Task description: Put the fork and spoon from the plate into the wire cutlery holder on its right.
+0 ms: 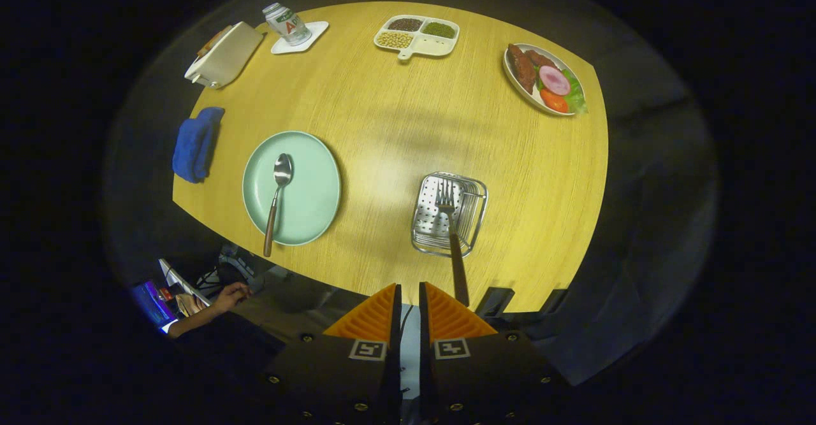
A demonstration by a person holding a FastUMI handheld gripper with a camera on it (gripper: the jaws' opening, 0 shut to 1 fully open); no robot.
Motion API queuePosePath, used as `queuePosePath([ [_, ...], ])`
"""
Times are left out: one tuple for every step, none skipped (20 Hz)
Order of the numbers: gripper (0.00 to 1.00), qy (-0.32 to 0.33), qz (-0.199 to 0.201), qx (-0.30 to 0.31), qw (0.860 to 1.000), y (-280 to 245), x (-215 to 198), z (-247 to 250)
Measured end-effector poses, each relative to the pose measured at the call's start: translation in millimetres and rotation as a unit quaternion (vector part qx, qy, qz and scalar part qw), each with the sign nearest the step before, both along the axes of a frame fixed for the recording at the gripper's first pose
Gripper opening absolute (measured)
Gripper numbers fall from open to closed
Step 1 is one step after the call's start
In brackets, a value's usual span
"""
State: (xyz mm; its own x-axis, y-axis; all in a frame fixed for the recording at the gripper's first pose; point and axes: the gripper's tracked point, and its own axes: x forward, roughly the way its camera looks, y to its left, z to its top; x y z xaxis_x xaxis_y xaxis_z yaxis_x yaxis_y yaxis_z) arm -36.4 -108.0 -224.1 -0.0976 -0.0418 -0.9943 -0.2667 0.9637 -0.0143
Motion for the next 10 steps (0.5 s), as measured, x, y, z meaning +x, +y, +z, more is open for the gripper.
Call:
queuePosePath([
  [0.13, -0.006, -0.002, 0.008, 1.000, 11, -6, -3],
  [0.13, -0.008, -0.002, 0.018, 1.000, 22, -12, -7],
  [0.13, -0.010, -0.005, 0.024, 1.000, 32, -19, -10],
  [0.13, -0.010, -0.004, 0.031, 0.999, 44, -26, -16],
  [0.13, -0.008, -0.004, 0.037, 0.999, 53, -31, -20],
  [0.13, -0.005, -0.006, 0.044, 0.999, 63, -37, -25],
  [0.13, -0.003, -0.006, 0.048, 0.999, 71, -42, -30],
  [0.13, 0.000, -0.003, 0.048, 0.999, 76, -46, -35],
  [0.13, 0.001, 0.000, 0.047, 0.999, 82, -49, -39],
  [0.13, -0.002, 0.003, 0.048, 0.999, 90, -51, -44],
])
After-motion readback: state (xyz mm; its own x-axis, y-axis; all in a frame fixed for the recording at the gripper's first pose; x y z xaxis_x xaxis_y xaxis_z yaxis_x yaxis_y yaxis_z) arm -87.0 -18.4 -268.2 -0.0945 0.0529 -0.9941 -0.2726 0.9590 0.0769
